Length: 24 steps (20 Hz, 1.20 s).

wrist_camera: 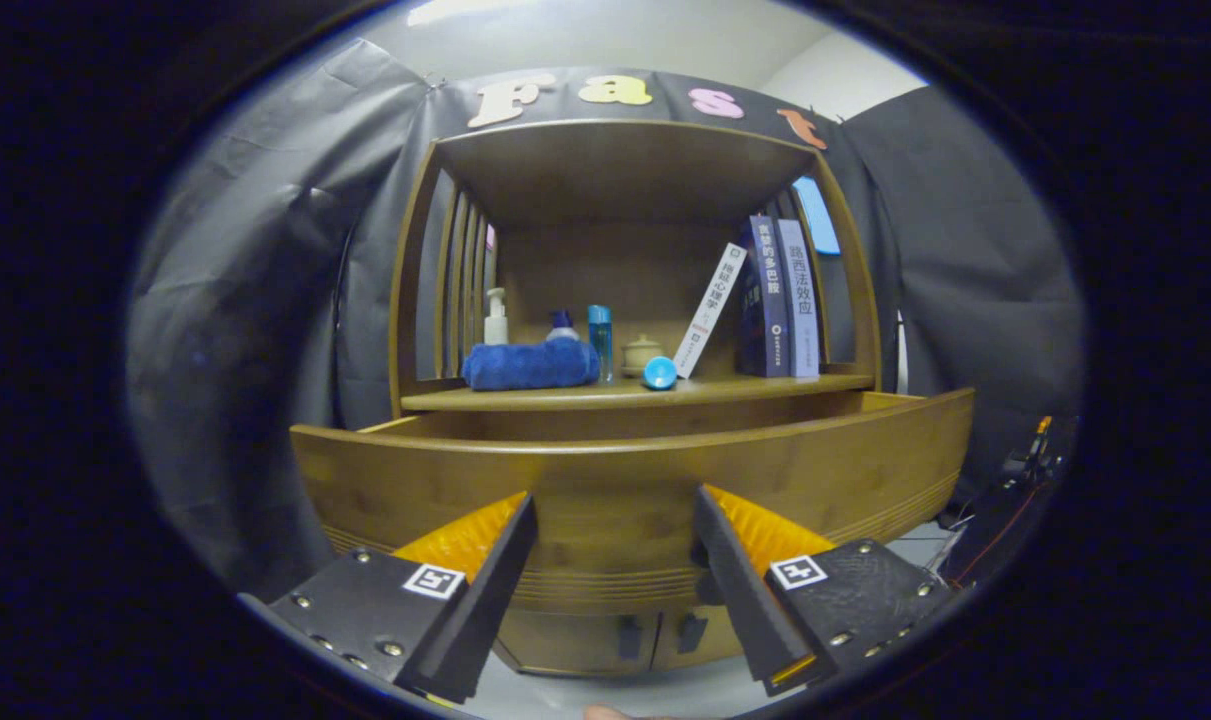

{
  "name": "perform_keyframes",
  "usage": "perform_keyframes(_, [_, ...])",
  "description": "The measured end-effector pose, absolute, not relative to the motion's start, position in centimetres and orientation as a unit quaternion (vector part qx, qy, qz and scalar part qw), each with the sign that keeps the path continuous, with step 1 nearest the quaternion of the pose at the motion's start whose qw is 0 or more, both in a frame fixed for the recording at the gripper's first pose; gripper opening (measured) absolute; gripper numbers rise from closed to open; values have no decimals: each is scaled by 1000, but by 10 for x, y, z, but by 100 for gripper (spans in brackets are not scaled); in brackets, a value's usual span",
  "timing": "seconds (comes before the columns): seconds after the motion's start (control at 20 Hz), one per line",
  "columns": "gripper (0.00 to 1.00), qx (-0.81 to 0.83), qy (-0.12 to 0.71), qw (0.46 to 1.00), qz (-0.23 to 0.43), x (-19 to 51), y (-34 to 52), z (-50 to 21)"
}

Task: Pull open the drawer, take out the items inside it, and place them on the countertop above the cabinet.

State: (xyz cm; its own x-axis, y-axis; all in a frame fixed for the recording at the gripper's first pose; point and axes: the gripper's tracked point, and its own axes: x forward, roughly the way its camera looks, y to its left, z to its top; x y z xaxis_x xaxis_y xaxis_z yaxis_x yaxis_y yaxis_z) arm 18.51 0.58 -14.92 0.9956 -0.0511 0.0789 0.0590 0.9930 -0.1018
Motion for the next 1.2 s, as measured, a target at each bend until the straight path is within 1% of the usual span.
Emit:
perform_keyframes(0.2, [95, -48, -62, 997, -24, 222, 5, -147])
perform_keyframes(0.4, [95, -31, -41, 998, -28, 262, 5, -147])
perform_keyframes(0.6, [95, -49, -57, 997, -22, 287, 8, -145])
perform_keyframes(0.9, [95, -75, -55, 995, -22, 299, 8, -148])
perform_keyframes(1.0, [95, -103, -51, 993, -12, 295, 13, -152])
perform_keyframes(1.05, [95, -100, -50, 994, 5, 293, 21, -154])
perform_keyframes(1.15, [95, -98, -21, 995, 13, 286, 24, -167])
perform_keyframes(1.2, [92, -98, -1, 995, 14, 280, 25, -174])
